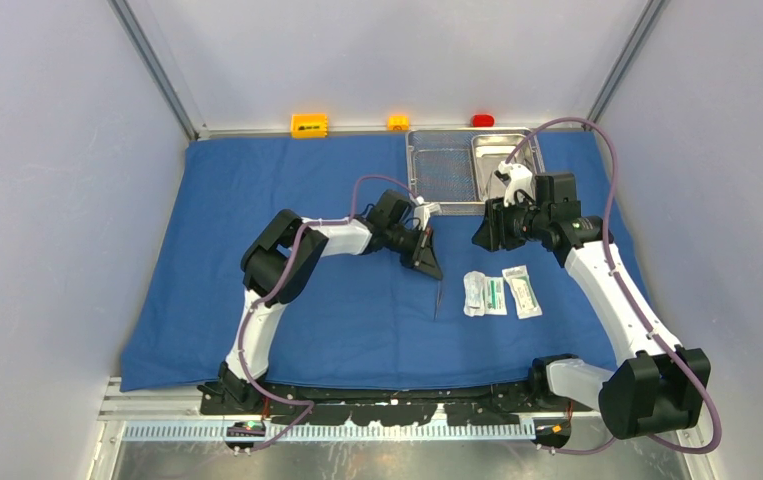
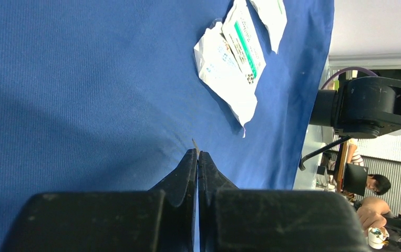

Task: Open and lay out the surgical kit
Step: Place the medical item in the surgical kit.

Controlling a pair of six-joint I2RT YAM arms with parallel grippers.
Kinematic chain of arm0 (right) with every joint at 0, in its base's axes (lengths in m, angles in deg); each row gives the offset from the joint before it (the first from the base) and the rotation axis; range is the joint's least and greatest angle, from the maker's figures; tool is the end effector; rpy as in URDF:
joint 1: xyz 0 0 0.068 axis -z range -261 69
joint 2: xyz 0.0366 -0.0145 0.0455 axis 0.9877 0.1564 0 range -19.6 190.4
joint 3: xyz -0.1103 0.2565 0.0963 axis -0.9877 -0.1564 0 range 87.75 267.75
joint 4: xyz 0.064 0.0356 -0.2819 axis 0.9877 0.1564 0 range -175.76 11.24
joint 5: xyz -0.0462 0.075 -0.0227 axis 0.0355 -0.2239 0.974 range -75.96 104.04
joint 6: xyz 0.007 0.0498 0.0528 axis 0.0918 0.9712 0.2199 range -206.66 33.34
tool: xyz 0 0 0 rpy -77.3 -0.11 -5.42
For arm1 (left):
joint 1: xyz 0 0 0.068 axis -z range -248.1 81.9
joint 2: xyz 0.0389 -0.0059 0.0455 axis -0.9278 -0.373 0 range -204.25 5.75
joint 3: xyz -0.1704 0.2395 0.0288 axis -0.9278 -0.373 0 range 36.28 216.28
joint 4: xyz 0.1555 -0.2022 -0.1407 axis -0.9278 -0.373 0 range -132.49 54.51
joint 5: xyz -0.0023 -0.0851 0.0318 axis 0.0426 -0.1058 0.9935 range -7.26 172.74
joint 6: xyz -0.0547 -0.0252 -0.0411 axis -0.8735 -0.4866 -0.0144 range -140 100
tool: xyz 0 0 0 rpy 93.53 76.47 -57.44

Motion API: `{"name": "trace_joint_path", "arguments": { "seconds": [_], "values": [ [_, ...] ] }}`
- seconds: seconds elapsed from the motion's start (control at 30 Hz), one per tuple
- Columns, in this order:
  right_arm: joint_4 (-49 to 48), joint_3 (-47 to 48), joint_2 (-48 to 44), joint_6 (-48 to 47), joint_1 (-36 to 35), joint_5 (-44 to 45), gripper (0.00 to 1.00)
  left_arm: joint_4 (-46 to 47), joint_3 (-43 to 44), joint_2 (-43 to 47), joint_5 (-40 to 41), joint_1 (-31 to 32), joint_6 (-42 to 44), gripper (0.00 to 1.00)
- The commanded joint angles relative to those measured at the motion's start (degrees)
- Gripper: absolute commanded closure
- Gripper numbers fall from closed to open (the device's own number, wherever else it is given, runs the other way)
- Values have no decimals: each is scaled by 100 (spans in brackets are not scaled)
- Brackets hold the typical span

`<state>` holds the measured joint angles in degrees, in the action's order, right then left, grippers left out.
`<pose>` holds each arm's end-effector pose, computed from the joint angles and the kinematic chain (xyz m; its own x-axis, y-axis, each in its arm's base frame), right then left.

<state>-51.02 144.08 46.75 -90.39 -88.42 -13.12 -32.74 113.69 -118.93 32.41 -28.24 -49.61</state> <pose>0.2726 0.0633 0.2975 -0.6682 -0.1454 -0.7296 -0.4809 0.8327 0.2745 0.3505 -0.3533 0.1081 -0.8783 0.3224 -0.3531 0.4560 0.3425 -0.8214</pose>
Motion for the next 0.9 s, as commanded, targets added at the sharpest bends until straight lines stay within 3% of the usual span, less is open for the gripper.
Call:
{"name": "trace_joint_path", "arguments": {
  "seconds": [0.0,0.43,0.87],
  "values": [
    [-213,18,-84,-5,21,-97,53,333,-66,187,38,-105,70,100],
    [-249,97,133,-5,19,-159,53,131,-42,137,196,-249,240,100],
    [-266,123,252,-23,14,-202,53,-147,-35,108,260,-249,398,89]
  ]
}}
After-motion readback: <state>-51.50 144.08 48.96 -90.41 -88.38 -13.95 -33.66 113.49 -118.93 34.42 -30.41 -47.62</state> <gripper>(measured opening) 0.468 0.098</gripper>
